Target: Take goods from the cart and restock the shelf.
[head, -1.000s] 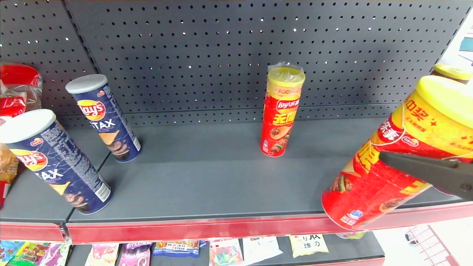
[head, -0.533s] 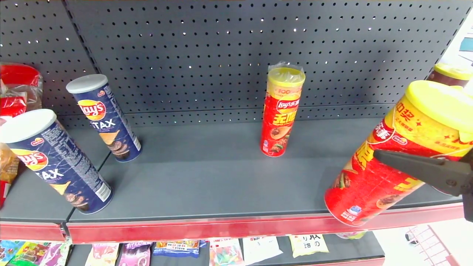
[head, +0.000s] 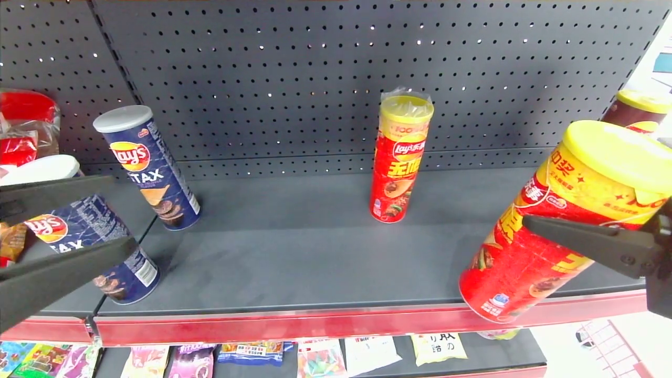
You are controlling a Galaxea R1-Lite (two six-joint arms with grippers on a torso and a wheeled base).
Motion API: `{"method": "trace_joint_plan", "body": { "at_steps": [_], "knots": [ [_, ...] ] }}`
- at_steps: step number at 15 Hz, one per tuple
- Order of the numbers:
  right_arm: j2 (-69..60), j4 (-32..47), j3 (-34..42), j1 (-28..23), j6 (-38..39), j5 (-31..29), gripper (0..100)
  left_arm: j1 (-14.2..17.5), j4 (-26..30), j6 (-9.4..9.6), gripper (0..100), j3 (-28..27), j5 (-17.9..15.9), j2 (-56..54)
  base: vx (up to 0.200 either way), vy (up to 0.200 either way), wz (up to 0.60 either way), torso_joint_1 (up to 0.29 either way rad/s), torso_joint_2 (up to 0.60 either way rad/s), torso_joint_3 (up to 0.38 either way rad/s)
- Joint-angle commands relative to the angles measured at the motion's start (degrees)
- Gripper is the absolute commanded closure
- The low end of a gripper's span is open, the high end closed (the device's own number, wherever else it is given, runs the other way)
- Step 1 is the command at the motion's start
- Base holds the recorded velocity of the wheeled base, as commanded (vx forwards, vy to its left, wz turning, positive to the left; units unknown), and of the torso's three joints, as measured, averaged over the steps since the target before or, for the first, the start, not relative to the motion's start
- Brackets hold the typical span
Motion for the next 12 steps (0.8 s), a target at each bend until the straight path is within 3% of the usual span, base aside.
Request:
{"method": "trace_joint_plan", "body": {
  "at_steps": [1,4,7,12],
  "knots": [
    [1.03,-0.08,-1.04,-0.11,-0.01,-0.06,100,-9.54,-5.09,0.33,0,-7.95,-1.52,19.69,0.0,0.0,0.0,0.0,0.0,0.0],
    [1.82,-0.08,-2.71,-1.25,0.43,0.03,100,-11.83,-9.66,2.17,0,-14.63,2.52,33.05,0.0,0.0,0.0,0.0,0.0,0.0],
    [1.99,0.01,-4.29,-2.65,0.51,-0.06,100,-14.55,-9.57,2.35,0,-22.98,3.58,40.52,0.0,0.0,0.0,0.0,0.0,0.0],
    [3.05,0.01,-4.82,-2.74,0.51,0.03,100,-16.49,-9.66,2.61,0,-29.57,6.48,47.73,0.0,0.0,0.0,0.0,0.0,0.0]
  ]
}}
